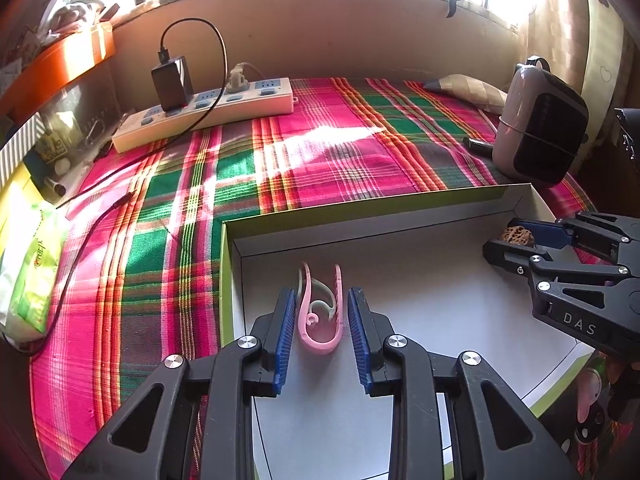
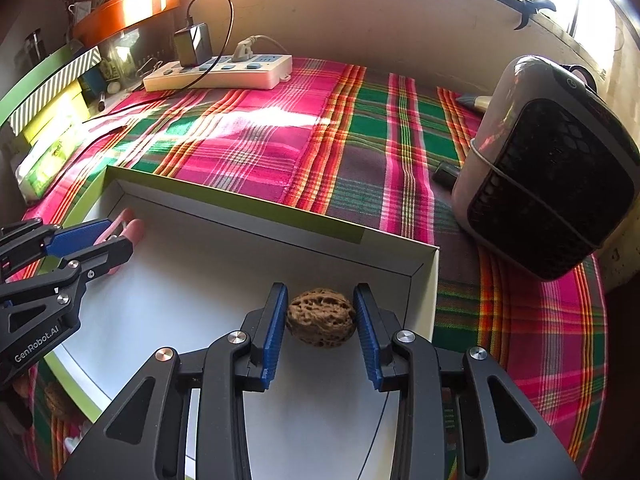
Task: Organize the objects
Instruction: 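Carry walnut and pink clip into white box and open both grippers, then withdraw both open grippers from the box toward remaining objects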
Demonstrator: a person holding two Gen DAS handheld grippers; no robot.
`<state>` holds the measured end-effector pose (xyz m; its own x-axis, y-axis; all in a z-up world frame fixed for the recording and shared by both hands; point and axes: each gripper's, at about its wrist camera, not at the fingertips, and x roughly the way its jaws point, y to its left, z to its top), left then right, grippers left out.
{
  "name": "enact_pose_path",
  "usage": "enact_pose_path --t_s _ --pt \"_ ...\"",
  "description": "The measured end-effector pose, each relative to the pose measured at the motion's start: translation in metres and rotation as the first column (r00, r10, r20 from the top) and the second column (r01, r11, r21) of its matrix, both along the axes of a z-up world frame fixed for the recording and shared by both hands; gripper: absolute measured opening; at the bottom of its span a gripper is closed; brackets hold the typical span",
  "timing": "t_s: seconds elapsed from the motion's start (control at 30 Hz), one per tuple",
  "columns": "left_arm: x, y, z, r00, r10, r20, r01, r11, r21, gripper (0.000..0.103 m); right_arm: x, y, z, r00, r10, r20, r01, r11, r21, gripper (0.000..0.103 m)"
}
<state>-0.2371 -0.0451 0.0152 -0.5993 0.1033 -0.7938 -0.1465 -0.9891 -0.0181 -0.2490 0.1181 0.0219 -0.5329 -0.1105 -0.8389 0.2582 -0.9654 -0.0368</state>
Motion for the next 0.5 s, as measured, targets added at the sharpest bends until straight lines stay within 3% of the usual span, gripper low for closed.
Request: enact_pose_path --t_s 0.27,0.5 --pt "0.004 0.003 0.002 1.000 -0.002 -0.003 0.002 1.000 0.001 0.033 0.005 -0.004 0.001 1.000 0.015 -0.001 -0.015 1.000 0.000 0.053" --pt "0.015 0.002 0.009 1.000 0.012 -0.018 -0.012 1.000 -0.002 0.036 0.011 -0.002 0.008 1.000 -0.006 -0.024 0.006 1.000 -0.003 0.053"
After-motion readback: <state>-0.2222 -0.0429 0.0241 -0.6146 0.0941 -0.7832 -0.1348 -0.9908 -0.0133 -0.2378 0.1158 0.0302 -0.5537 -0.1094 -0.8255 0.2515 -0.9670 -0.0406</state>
